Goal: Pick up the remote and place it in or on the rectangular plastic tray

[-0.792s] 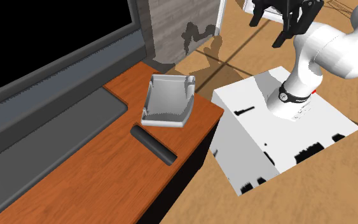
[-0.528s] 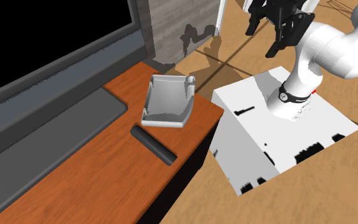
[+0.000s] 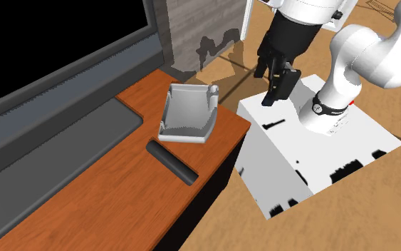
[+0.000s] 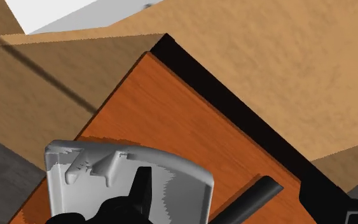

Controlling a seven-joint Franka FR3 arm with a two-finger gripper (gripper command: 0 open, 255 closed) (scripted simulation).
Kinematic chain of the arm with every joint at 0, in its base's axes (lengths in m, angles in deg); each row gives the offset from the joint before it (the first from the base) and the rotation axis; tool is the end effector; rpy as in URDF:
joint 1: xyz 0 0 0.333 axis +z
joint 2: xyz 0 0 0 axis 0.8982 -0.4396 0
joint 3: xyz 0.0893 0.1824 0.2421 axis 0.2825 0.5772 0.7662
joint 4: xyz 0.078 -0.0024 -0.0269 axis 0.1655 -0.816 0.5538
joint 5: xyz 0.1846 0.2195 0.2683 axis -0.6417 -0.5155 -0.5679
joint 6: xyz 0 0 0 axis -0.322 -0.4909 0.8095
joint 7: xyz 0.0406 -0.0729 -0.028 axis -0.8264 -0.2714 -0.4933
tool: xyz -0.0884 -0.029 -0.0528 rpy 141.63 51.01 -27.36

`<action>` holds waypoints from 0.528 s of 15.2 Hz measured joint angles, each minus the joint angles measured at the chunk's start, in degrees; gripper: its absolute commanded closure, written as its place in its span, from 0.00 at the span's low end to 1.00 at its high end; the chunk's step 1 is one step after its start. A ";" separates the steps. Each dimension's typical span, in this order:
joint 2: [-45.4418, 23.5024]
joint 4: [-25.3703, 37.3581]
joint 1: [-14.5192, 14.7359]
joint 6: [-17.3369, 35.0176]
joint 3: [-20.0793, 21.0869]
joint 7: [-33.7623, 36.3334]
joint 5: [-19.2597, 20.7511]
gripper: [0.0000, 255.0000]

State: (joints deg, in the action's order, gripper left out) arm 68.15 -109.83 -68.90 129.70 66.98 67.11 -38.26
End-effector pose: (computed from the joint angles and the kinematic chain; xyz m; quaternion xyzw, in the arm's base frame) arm 0.4145 0.0247 0.5275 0.9771 -0.2057 0.0541 0.0103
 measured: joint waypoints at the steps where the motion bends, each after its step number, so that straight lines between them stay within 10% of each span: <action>1: -2.58 1.17 -0.42 1.32 0.71 2.31 -0.17 0.00; 8: -17.62 7.45 -2.77 9.16 3.89 17.58 -0.02 0.00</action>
State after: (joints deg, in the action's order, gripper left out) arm 50.53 -102.38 -71.68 138.86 70.87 84.69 -38.28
